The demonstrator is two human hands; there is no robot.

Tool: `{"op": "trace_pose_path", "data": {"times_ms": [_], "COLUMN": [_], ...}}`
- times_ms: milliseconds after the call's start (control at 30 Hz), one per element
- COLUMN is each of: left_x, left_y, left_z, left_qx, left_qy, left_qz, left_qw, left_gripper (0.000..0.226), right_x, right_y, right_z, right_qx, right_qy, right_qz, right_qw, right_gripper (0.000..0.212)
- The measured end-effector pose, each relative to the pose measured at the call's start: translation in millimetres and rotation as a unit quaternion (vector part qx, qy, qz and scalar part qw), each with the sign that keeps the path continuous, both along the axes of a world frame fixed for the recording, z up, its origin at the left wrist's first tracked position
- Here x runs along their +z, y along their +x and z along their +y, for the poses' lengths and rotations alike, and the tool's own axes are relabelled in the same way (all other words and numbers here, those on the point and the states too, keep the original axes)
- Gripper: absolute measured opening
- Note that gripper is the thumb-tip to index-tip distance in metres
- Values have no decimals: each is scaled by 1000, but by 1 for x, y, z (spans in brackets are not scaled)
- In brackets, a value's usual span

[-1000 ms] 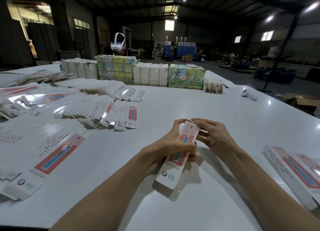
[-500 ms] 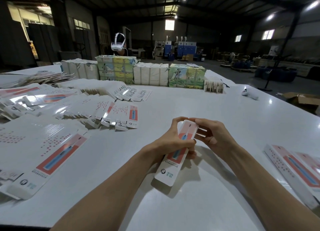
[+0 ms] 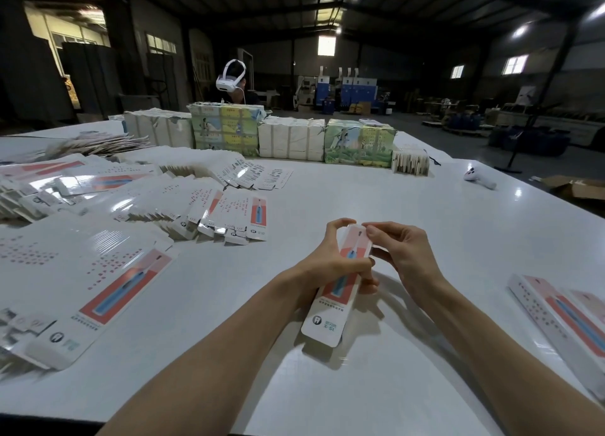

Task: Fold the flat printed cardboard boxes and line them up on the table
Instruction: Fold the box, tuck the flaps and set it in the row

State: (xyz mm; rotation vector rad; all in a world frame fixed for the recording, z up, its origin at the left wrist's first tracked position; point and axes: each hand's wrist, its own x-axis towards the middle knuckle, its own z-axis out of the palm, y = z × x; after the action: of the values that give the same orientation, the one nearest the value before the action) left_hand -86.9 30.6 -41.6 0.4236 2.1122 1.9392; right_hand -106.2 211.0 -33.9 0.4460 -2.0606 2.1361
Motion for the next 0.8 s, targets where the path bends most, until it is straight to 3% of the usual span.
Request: {"op": "trace_pose_path", "data": {"times_ms": [200, 367, 467, 600, 700, 800], "left_x": [1, 1, 5, 10, 14, 18], "left_y": [0, 3, 7, 7, 10, 13], "left_z": [1, 5, 14, 24, 22, 19], "left_qx": [14, 12, 40, 108, 89, 55], "left_qy": [-20, 65, 139, 262, 282, 282], "left_qz": [17, -40, -68, -61, -93, -105], "left_qw": [1000, 997, 987, 957, 951, 952], "left_gripper": [87, 93, 77, 57, 69, 73], "right_x": [1, -1, -3, -4, 1, 10], "right_y": [1, 2, 4, 9, 17, 22], "right_z": [0, -5, -10, -14, -19, -17], "right_qx": [2, -17, -79, -135, -143, -109], "right_qy": [-16, -10, 135, 345, 426, 474], "right_qz": [-3, -10, 68, 192, 200, 160], "right_qw": [1000, 1000, 985, 909, 871, 859], "right_gripper": [17, 19, 28, 32, 41, 54]}}
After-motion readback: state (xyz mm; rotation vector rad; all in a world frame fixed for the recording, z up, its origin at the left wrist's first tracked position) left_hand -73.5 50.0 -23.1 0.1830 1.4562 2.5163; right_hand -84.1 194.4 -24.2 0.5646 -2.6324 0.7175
